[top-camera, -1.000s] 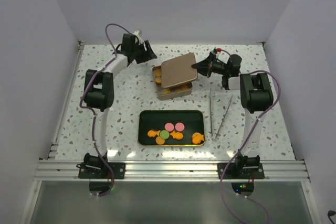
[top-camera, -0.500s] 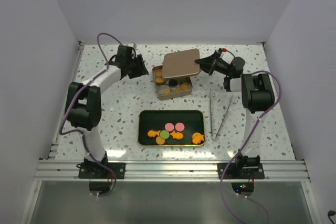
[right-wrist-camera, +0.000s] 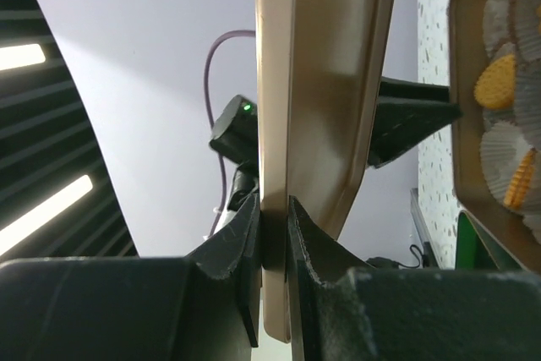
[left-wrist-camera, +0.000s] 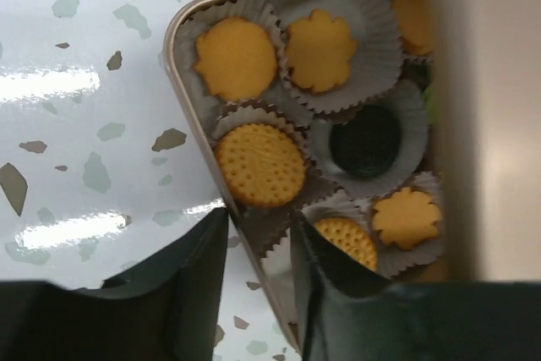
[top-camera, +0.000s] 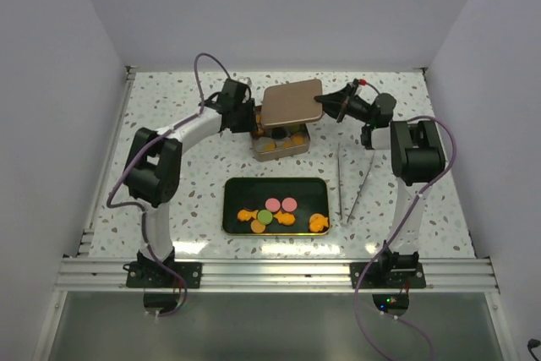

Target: Pack the cookies

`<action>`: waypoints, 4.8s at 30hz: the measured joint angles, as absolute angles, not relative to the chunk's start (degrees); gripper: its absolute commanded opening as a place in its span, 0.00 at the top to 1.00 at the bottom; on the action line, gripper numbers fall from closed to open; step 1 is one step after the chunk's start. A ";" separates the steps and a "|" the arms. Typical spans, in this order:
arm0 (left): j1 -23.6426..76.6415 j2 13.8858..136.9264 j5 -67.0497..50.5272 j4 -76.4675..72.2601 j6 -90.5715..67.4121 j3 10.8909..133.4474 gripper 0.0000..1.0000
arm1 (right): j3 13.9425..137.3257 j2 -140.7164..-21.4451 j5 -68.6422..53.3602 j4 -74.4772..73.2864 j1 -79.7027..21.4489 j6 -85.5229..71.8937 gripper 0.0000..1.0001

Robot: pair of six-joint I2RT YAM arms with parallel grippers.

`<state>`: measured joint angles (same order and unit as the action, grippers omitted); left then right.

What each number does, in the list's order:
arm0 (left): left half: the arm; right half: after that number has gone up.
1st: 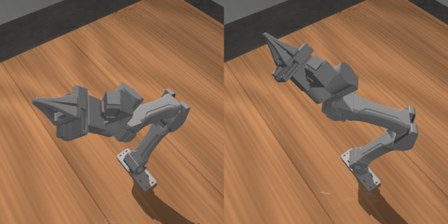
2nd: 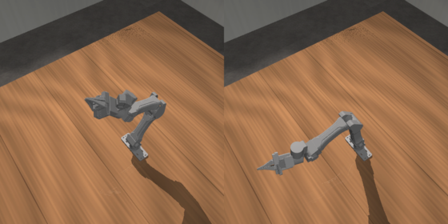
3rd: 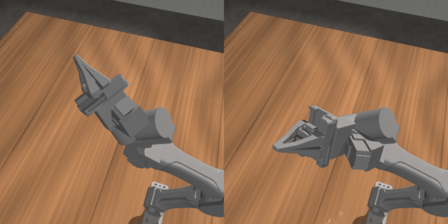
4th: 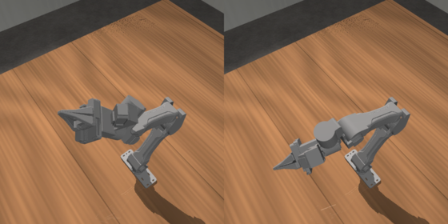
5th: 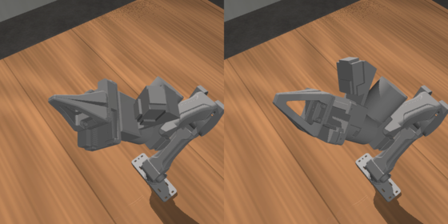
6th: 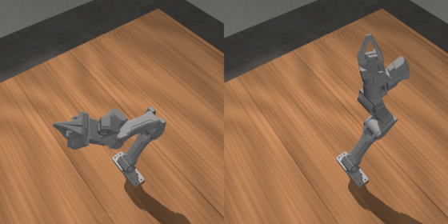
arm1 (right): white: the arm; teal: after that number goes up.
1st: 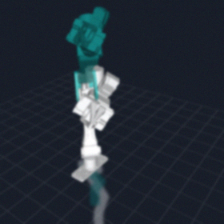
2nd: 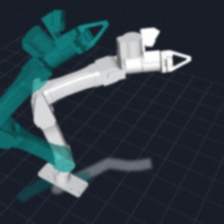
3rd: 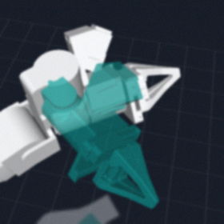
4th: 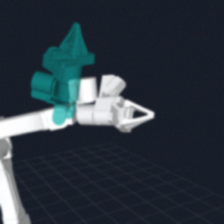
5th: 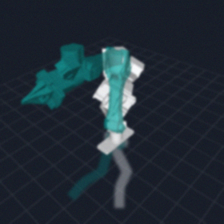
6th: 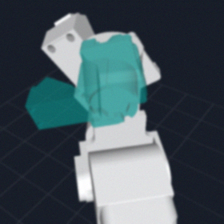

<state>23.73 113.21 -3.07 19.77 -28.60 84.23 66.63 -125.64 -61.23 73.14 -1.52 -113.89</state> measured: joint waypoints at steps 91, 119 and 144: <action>12.10 112.53 -14.39 7.70 -35.94 71.90 0.34 | 36.97 -103.70 -41.10 44.93 -6.42 -74.30 0.90; 14.46 110.98 -15.68 5.23 -36.40 67.72 0.35 | 46.87 -110.63 -35.42 34.83 -9.47 -71.24 0.57; 15.55 110.98 -12.51 5.19 -36.38 67.81 0.36 | 67.55 -111.07 -23.62 -1.78 -15.64 -56.69 0.41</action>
<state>15.55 110.98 -12.51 5.19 -36.38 67.81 67.55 -111.07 -23.62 -1.78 -15.64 -56.69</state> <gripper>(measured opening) 0.637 0.585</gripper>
